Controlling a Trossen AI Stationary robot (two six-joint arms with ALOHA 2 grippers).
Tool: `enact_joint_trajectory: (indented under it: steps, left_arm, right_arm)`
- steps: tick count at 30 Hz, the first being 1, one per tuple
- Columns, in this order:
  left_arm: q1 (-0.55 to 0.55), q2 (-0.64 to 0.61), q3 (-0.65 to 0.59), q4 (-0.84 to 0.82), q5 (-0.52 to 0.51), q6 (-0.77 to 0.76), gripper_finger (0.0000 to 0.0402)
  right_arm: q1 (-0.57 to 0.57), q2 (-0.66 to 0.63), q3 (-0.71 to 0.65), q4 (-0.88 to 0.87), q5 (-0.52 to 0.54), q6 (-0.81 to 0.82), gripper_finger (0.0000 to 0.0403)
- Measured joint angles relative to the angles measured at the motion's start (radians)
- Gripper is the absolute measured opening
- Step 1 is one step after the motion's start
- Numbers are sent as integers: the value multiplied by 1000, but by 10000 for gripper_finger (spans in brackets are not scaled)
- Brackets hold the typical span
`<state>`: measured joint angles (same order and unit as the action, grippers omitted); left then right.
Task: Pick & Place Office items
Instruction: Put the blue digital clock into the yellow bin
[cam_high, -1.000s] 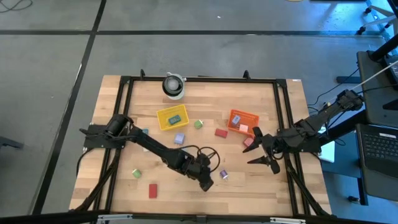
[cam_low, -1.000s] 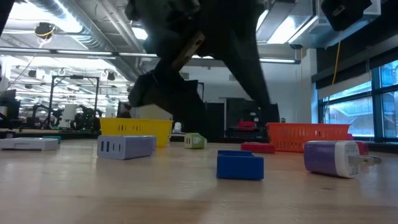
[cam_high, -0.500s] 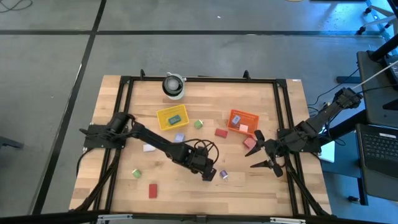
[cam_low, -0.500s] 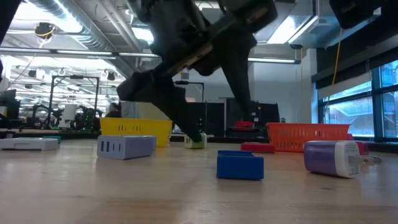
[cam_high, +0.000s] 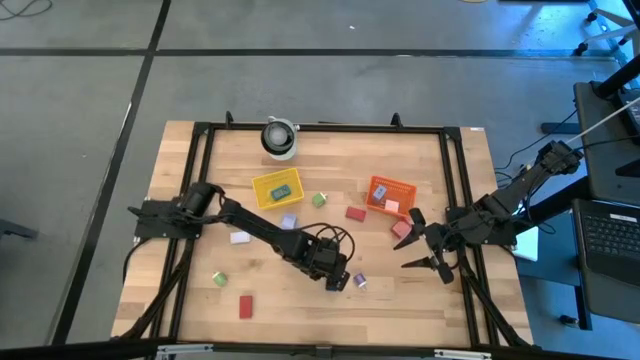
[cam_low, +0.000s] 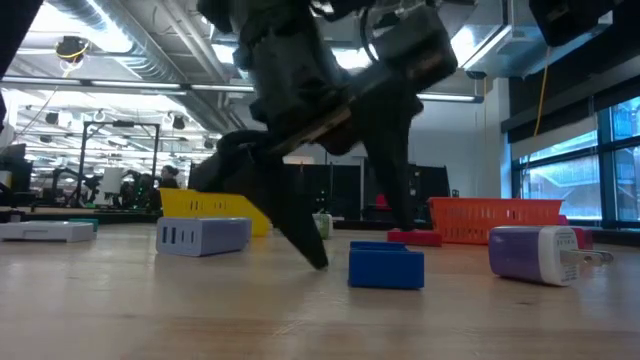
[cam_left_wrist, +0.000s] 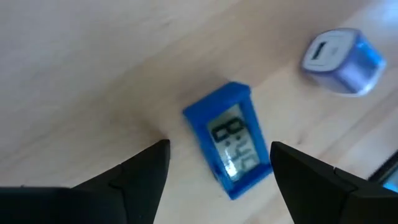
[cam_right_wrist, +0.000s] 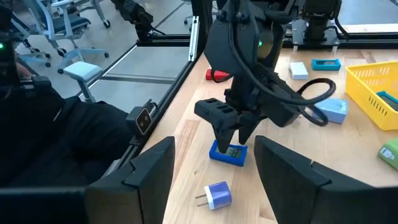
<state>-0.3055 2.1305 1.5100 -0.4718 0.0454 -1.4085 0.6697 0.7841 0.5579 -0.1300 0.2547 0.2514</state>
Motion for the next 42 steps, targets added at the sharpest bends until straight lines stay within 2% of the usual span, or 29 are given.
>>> enact_joint_trajectory:
  steps: [4, 10, 24, 42]
  left_arm:
    - [2, 43, 51, 5, 53, 22, 275]
    - [10, 79, 108, -24, 75, 49, 273]
    - [29, 78, 110, -155, 28, -60, 266]
    - [40, 78, 106, -223, 63, -90, 214]
  right_arm:
    - [0, 0, 0, 0, 0, 14, 222]
    - [0, 0, 0, 2, 0, 29, 222]
    - [2, 0, 0, 2, 0, 36, 222]
    - [91, 0, 0, 2, 78, 37, 222]
